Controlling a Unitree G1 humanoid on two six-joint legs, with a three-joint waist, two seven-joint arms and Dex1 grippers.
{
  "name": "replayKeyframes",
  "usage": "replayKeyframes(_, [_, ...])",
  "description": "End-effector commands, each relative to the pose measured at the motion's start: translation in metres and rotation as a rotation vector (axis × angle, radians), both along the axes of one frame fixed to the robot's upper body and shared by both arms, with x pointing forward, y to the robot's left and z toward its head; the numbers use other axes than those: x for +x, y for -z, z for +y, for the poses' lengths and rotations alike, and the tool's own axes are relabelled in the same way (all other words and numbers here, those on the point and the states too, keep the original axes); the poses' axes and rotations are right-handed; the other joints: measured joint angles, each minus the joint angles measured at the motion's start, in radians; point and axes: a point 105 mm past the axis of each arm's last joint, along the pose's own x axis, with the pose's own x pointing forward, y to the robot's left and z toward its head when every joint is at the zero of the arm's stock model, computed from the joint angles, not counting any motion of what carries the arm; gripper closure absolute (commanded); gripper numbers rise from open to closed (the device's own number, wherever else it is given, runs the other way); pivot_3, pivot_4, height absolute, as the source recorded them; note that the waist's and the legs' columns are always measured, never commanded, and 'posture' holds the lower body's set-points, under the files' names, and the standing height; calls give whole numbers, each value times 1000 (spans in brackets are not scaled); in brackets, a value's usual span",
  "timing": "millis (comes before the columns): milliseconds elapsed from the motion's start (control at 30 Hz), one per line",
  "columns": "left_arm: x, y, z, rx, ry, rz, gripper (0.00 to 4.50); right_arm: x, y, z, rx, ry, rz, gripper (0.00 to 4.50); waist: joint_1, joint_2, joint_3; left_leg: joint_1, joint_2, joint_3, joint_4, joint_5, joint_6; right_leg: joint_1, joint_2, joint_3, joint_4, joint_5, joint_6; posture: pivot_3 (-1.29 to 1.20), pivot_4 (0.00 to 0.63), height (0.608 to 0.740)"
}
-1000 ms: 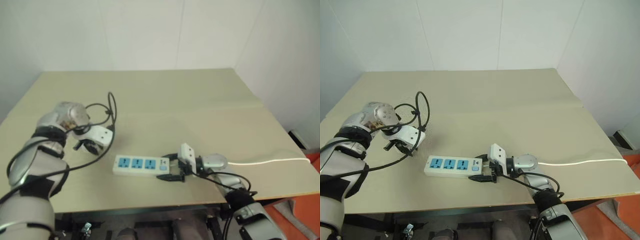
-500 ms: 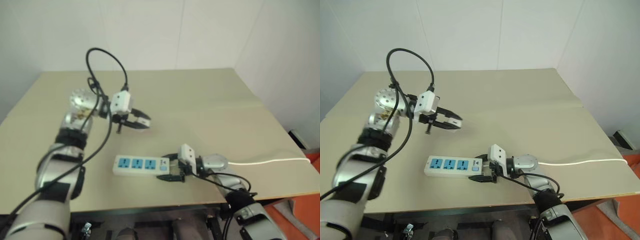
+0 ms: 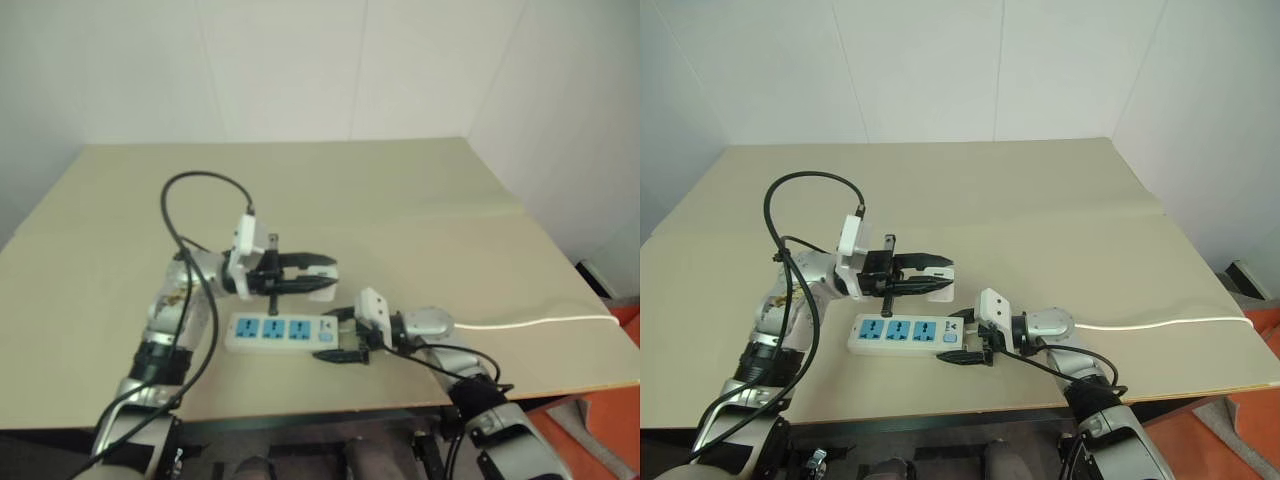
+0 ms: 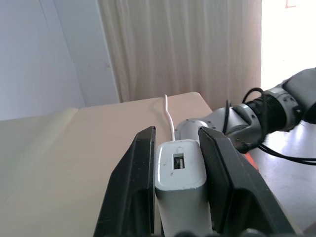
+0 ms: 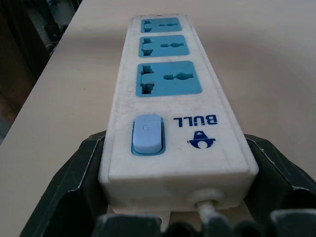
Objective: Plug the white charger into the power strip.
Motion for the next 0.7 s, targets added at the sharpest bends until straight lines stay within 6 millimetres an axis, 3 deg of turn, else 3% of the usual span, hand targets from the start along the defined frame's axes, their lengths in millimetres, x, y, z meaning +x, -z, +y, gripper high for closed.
replayKeyframes(33, [-10,-6,4,-7,22,-9,3439,-2,13,1,-36,-16,35,1074,-1,0,0,0,0,0,0,0,0,1,0,0,0,0,0,0,150,740])
replayKeyframes(333, [-17,29,17,6,-52,84,3439,0,16,2,-34,-9,38,1074,-2,-1,-2,5,0,1,-2,0,0,4,0,1,-1,-1,1,0,150,740])
replayKeyframes(700, [-17,48,19,39,-67,96,3439,0,16,-1,-42,-6,39,1074,-2,-2,-2,7,1,1,-4,0,0,6,0,1,-3,-1,1,0,150,740])
